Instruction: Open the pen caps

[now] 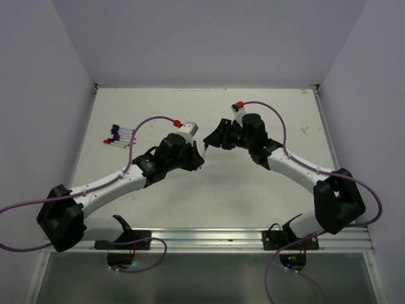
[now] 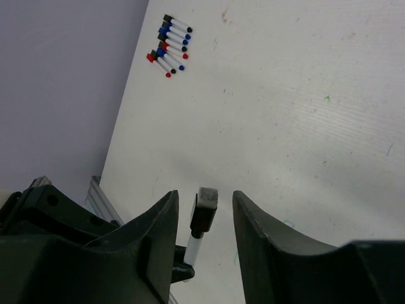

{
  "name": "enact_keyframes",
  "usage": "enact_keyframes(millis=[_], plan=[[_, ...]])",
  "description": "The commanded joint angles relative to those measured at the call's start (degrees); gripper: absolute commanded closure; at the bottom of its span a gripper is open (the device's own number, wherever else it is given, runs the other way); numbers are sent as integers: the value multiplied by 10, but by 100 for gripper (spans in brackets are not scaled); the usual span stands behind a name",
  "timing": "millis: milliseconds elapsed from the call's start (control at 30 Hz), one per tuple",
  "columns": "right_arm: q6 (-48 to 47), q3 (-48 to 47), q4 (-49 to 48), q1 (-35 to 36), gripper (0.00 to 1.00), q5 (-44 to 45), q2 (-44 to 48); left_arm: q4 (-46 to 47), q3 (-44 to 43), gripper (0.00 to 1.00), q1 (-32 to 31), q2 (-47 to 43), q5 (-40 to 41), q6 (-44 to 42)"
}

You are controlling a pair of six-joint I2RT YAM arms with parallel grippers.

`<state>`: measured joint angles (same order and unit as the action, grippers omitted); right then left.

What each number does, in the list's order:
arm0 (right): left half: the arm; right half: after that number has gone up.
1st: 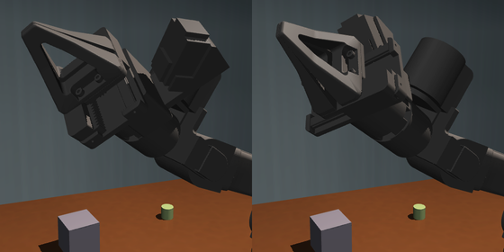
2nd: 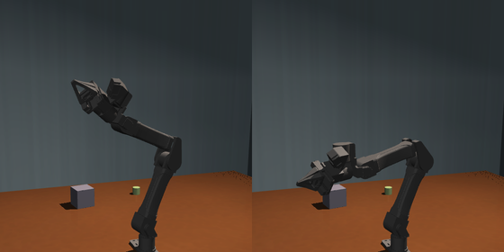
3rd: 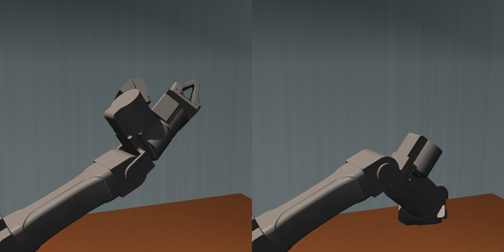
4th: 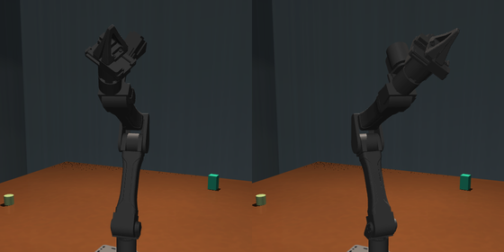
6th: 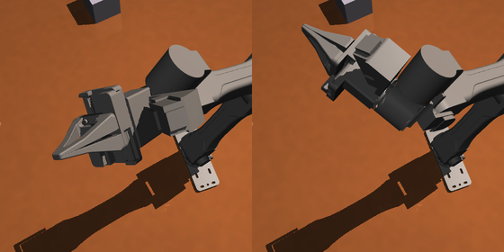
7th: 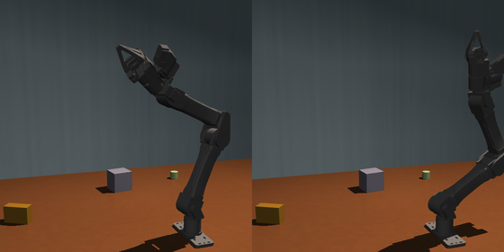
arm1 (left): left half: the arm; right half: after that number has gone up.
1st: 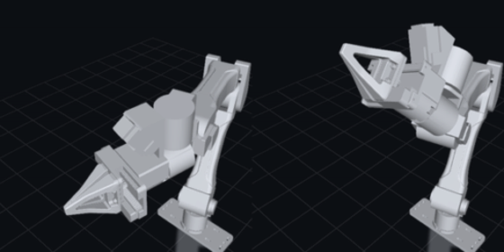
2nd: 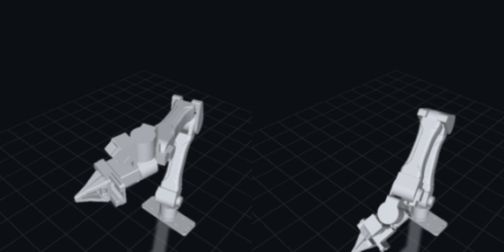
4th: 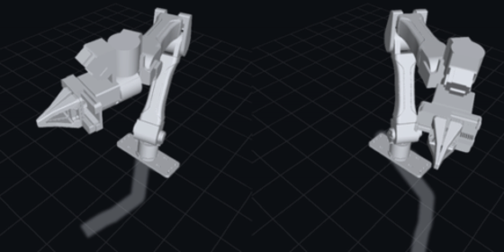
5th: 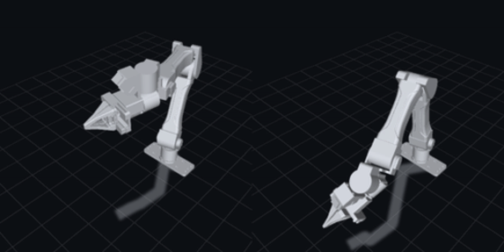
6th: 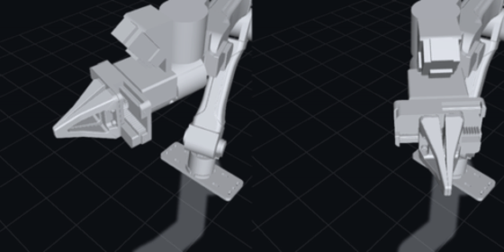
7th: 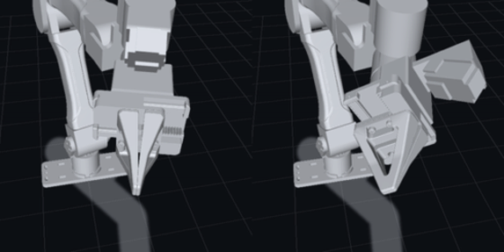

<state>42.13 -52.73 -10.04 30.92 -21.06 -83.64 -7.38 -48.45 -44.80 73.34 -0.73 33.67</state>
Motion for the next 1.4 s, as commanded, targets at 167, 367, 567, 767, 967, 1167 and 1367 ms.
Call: enact_keyframes(millis=[167, 367, 567, 767, 967, 1167, 1367], plan=[[8, -20, -13, 20, 60, 37, -15, -24, -38, 100, -11, -6, 49, 2], [12, -22, -19, 26, 61, 40, -28, -39, -48, 100, -20, -2, 69, -3], [19, -21, -36, 28, 67, 50, -33, -48, -51, 100, -26, 0, 80, -5], [23, -28, -38, 31, 97, 38, -43, -51, -49, 100, -29, 4, 80, -5], [23, -21, -27, 35, 100, 41, -29, -58, -51, 100, -30, 9, 86, -11], [39, -10, -33, 35, 100, 31, -14, -61, -47, 98, -30, 8, 94, -11], [48, -5, -38, 35, 100, 23, -7, -61, -42, 77, -30, 2, 105, -6]])
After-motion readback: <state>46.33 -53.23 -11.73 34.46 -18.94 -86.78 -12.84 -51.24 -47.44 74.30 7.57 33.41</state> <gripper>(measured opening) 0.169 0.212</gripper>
